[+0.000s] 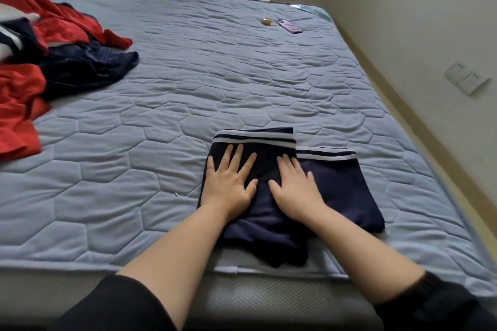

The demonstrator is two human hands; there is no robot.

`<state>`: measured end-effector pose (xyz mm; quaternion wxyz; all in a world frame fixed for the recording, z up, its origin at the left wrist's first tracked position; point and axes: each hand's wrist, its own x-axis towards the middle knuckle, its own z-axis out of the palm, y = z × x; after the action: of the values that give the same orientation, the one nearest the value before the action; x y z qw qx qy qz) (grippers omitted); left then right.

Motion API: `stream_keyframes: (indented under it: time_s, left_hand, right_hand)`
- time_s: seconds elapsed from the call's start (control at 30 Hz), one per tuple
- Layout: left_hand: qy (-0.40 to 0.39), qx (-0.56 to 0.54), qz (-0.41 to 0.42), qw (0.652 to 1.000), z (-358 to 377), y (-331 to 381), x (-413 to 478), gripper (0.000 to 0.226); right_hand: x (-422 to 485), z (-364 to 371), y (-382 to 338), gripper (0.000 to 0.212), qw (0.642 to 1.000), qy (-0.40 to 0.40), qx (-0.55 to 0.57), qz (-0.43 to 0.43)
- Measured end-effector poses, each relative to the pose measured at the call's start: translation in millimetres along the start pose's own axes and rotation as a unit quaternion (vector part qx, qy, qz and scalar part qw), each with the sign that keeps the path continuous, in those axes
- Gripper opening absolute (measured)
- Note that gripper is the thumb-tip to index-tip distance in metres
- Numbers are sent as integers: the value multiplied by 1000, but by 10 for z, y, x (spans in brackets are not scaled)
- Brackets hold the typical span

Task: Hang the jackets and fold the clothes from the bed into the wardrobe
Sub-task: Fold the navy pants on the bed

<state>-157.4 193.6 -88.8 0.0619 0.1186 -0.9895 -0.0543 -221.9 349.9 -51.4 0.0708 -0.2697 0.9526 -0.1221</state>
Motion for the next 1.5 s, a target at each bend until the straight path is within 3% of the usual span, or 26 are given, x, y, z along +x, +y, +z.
stream_keyframes:
  time_s: [0.17,0.23,0.33,0.43,0.5,0.57,0.63,0.7,0.77,0.8,0.9,1.0,1.13,1.23,1.33,1.43,1.47,1.5]
  left_hand:
    - [2,-27,-17,999,7,9,-24,64]
    - [4,-33,-22,999,-1,-3,-22,64]
    - [8,-36,-17,999,-32,11,-18,65]
    - [36,-60,-115,991,-94,-6,-57,74]
    - [58,-152,-246,955,-197,-32,-47,86]
    - [54,-255,-300,918,-303,-55,-4,89]
    - [21,-369,-296,881,-377,-116,29,70]
    - [-46,-518,-292,803,-441,-224,7,42]
    - [-116,-607,-288,731,-555,-312,-32,31]
    - [-133,-621,-279,720,-623,-344,-27,30]
    - [-116,-635,-248,722,-878,-327,27,22]
    - [-82,-617,-215,753,-1127,-238,72,14]
    - [-43,-564,-187,803,-1406,-157,132,19]
    - [-32,-505,-158,848,-1530,-24,177,15]
    - [-42,-491,-121,862,-1495,318,185,16]
    - [-120,-563,-79,814,-1320,709,135,14]
    - [-110,-551,-51,825,-1225,788,117,15]
    - [-77,-496,-15,865,-1114,823,107,18]
  right_hand:
    - [-92,-79,305,59,994,-42,65,81]
    - [-112,-135,188,62,989,-19,103,104]
    - [-247,-83,-87,66,994,45,74,63]
    - [-388,130,-181,65,995,32,72,59]
    - [-412,208,-135,65,987,34,133,89]
    - [-398,217,-88,65,978,38,178,102]
    - [-385,216,-69,63,974,28,200,104]
    - [-379,206,-72,63,972,17,209,104]
    - [-363,181,-90,63,971,8,215,104]
    - [-347,161,-112,63,969,1,224,105]
    - [-287,98,-248,61,955,-25,272,114]
    - [-251,53,-472,57,933,-41,340,112]
    - [-250,-20,-712,49,855,-84,500,106]
    - [-220,-128,-573,40,851,-116,510,45]
    - [-241,-343,-192,27,833,-120,537,62]
    - [-259,-627,247,28,757,-54,638,131]
    - [-249,-708,414,35,720,-17,679,142]
    - [-253,-778,555,45,683,-4,717,141]
